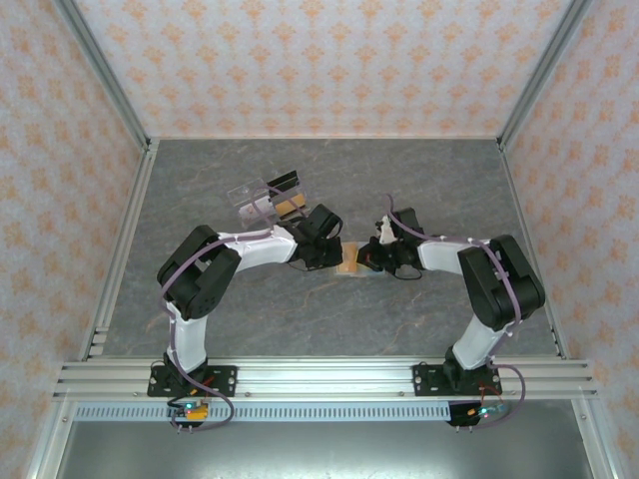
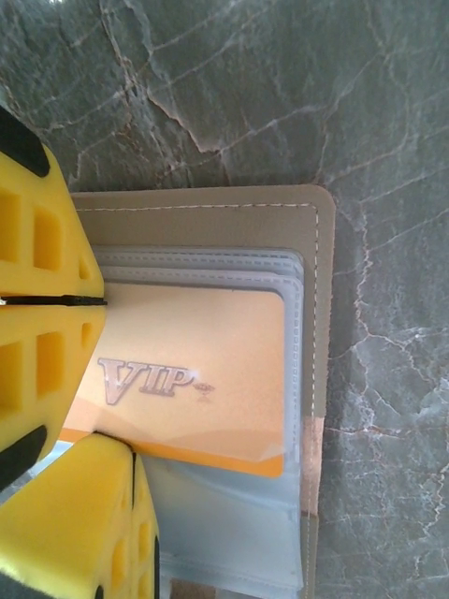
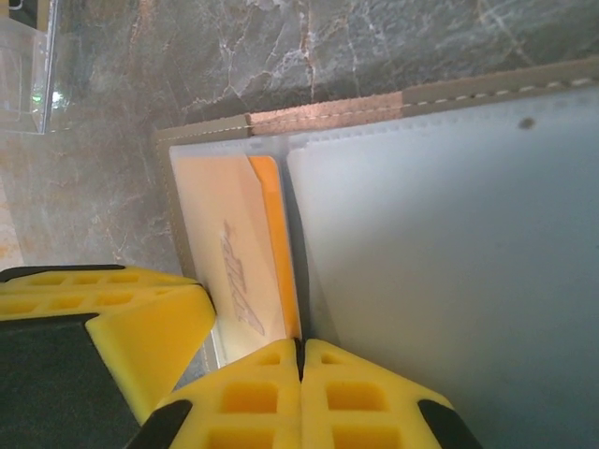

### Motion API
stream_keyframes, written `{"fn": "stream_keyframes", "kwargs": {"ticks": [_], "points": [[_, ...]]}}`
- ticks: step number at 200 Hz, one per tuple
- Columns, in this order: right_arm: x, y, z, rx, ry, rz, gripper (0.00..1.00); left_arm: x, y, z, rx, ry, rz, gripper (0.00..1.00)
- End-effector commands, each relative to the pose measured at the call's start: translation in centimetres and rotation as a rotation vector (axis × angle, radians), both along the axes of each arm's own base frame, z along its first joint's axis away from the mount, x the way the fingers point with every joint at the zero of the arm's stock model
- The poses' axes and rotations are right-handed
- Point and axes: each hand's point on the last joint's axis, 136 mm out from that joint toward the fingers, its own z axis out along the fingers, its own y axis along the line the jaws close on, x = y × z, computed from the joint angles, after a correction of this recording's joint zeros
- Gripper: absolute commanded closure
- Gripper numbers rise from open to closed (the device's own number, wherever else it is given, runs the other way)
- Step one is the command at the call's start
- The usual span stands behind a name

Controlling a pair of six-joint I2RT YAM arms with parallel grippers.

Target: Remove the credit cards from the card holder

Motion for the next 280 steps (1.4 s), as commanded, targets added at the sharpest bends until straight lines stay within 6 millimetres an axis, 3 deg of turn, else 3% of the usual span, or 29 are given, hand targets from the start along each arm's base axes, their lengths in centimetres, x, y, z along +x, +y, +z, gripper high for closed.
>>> {"fn": "stream_keyframes", "kwargs": {"ticks": [1,21,60,113,138,158,179,280], "points": [[-0.1,0.3,1.7,0.014,-0.068,0.017,1.00,-0.4,-0.1,0.1,-0.012,0.005,-0.017,0.89],[0.0,-0.2,1.6,-0.015,-0.079,-0.002,1.00,-0.3,0.0,0.7,-0.012,-0.009,-0.019,0.87],[0.2,-1.2,1.4,-0.069,-0.090,-0.036,1.00,-0.6,0.5,-0.7,-0.001,0.021,-0.011,0.88],[0.2,-2.0,1.3,-0.108,-0.098,-0.065,1.00,-0.5,1.1,-0.9,0.011,0.023,0.001,0.89],[0.0,-1.0,1.4,-0.065,-0.073,-0.020,1.00,-0.4,0.8,-0.8,-0.003,0.024,-0.007,0.89],[0.2,-0.4,1.2,-0.040,-0.050,-0.008,0.85,-0.5,0.5,-1.3,-0.008,0.038,-0.019,0.89],[0.7,-0.3,1.1,-0.046,-0.049,-0.011,0.77,-0.5,0.6,-1.7,0.002,0.045,-0.019,0.90],[1.1,0.9,0.2,0.007,-0.029,0.025,0.78,-0.9,0.7,-2.8,0.008,0.071,-0.033,0.92]]}}
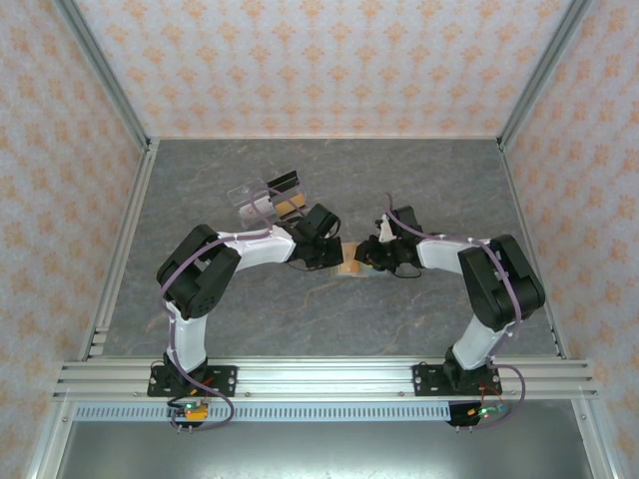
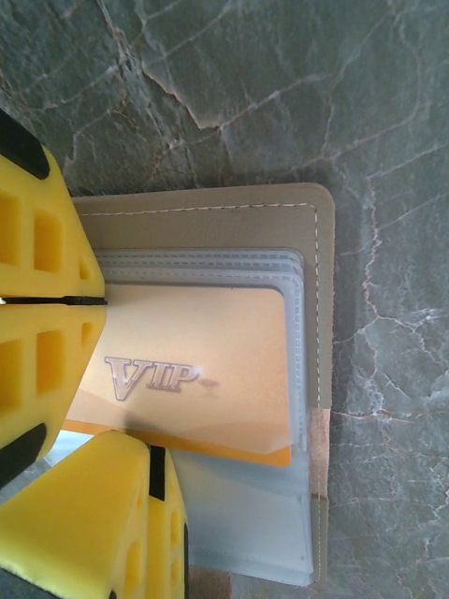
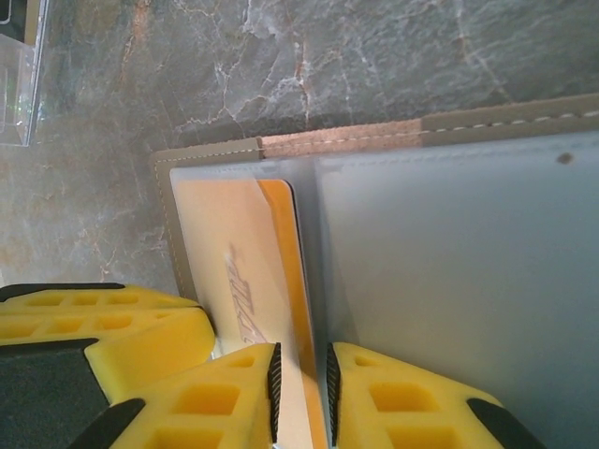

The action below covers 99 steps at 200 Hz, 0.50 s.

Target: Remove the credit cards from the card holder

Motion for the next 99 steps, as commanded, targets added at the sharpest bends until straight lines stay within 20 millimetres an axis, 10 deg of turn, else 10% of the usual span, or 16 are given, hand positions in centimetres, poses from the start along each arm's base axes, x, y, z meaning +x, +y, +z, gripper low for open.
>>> {"fn": "stream_keyframes", "kwargs": {"ticks": [1,99], "points": [[0.5,1.0,0.4,0.050,-0.019,0.034,0.78,-0.9,0.9,-2.7,0.050,0.059,-0.020,0.92],[-0.2,2.4,1.2,0.150,-0.025,0.096,0.90,-1.2,-0.5,-3.6,-0.004,0.096,-0.082,0.95]]}}
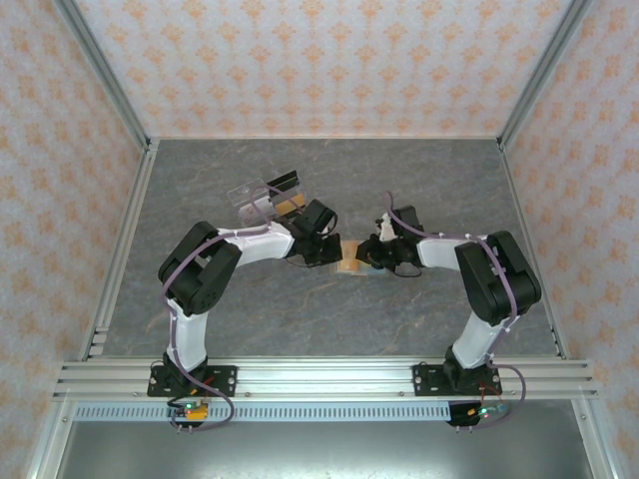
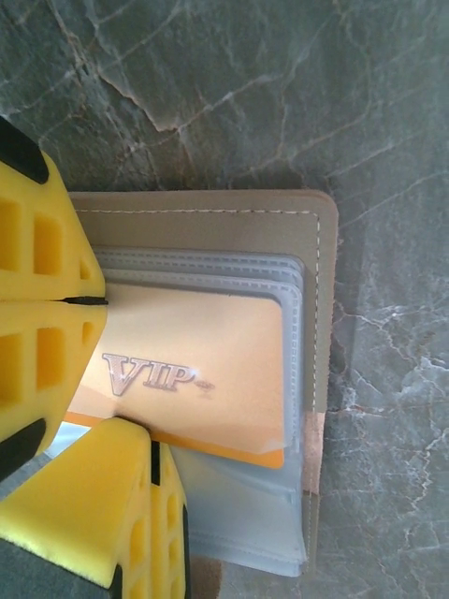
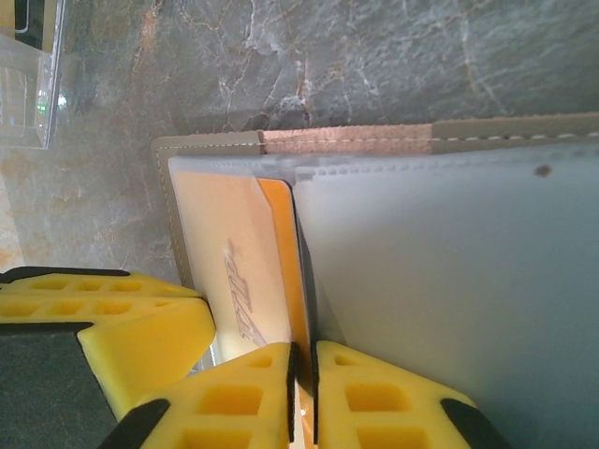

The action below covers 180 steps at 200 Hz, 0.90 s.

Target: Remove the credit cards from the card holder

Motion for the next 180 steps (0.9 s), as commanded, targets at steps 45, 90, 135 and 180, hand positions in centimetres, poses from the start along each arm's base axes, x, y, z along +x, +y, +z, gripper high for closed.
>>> {"fn": "stream_keyframes", "kwargs": {"ticks": [45,90,135,180], "points": [[-0.6,1.4,2.3,0.069,-0.074,0.061,1.00,-1.6,-0.6,-2.3,0.024,0.048,-0.066,0.93],[-0.7,0.2,2.6,0.007,-0.086,0.004,1.00,-0.4,-0.4,1.9,-0.030,-0.042,-0.056,0.79],[-0.8,-0.7,2.0,-0.041,-0.070,-0.033,1.00,-0.4,0.0,2.7,-0.038,-0.057,-0.042,0.78],[-0.6,-1.1,1.8,-0.065,-0.063,-0.049,1.00,-0.6,0.5,0.3,0.006,-0.013,-0.020,0.86]]}}
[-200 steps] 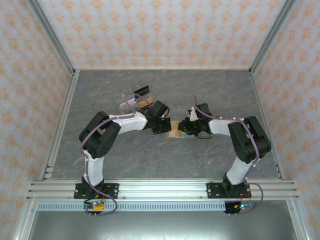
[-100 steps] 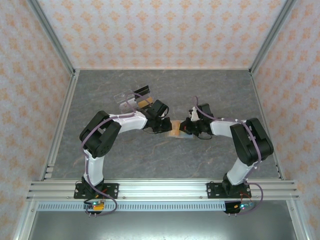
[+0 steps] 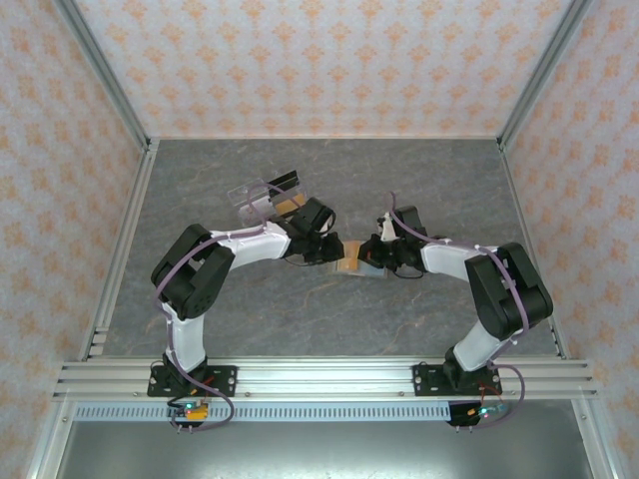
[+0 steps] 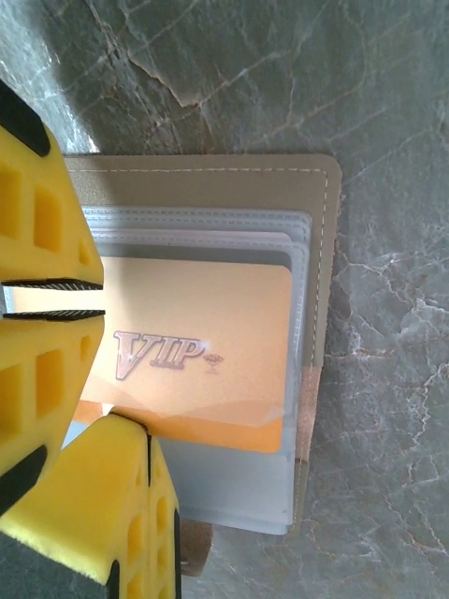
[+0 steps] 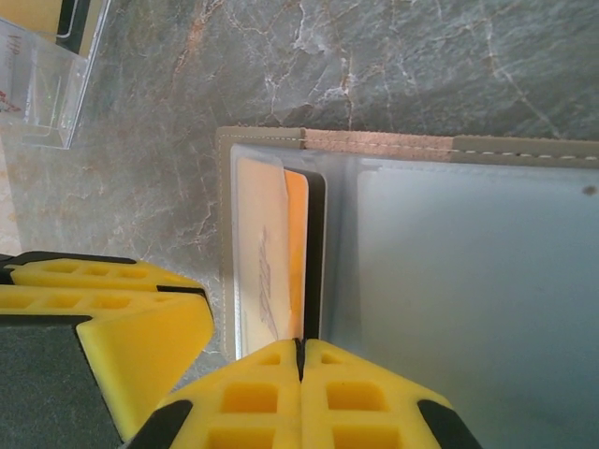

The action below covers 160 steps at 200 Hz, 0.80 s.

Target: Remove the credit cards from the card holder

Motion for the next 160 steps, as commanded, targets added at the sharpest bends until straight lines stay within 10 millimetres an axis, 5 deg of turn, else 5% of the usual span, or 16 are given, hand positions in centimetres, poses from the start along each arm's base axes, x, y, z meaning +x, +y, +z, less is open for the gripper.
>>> {"fn": "stream_keyframes", "kwargs": {"ticks": [1,71,160], "points": [[-0.1,-0.6,0.1,-0.030,-0.008,-0.024,1.00,-0.4,0.5,-1.6,0.032,0.027,0.005,0.87],[-0.3,-1.2,-0.6,-0.064,0.007,-0.045,1.00,-0.8,0.8,-3.8,0.063,0.073,0.004,0.95],[-0.3,-3.0,-0.1,-0.028,-0.004,-0.085,1.00,-0.8,0.8,-3.5,0.068,0.071,-0.001,0.95]]}}
